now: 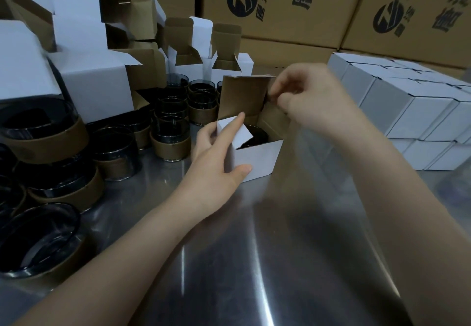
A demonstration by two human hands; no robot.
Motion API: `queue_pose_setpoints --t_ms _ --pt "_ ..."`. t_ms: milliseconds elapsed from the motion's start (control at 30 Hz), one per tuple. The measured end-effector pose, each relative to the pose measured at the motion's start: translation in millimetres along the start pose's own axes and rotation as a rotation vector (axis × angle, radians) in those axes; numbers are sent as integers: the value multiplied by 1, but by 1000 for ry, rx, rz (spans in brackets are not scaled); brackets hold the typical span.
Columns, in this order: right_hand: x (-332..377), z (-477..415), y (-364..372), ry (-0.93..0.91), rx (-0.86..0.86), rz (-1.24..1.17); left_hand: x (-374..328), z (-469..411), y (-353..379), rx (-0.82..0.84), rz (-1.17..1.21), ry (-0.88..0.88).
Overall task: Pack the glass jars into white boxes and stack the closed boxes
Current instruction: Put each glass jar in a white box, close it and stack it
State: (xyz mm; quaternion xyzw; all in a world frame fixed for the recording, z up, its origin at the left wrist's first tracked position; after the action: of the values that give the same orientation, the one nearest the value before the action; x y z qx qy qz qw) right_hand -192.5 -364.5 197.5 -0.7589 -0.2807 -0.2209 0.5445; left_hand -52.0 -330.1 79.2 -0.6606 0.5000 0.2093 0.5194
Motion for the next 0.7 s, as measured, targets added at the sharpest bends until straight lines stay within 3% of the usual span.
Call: queue_pose_setpoints --t_ms 100,300,533,700 --pt "-31 -1 -4 113 -72 -239 -1 -1 -1 -13 50 -9" --pt "-69 6 51 335 367 -725 -4 -3 -9 -111 141 10" --pt "-65 14 78 289 498 -623 -8 -5 -22 -209 217 29" --pt "-54 15 78 199 461 -620 -10 -3 -29 -289 388 52"
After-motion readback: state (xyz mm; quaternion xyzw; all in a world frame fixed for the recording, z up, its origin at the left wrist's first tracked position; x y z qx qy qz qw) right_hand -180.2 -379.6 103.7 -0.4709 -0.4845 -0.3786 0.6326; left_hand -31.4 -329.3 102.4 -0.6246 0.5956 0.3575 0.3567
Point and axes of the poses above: each hand's wrist, its own z-axis away from the middle knuckle, its own y-axis out of the palm, x = y × z, the point moved 10 cm from there along -z, towards the middle knuckle, and after that the axes turned 8 degrees about y, right-handed, at the moved point
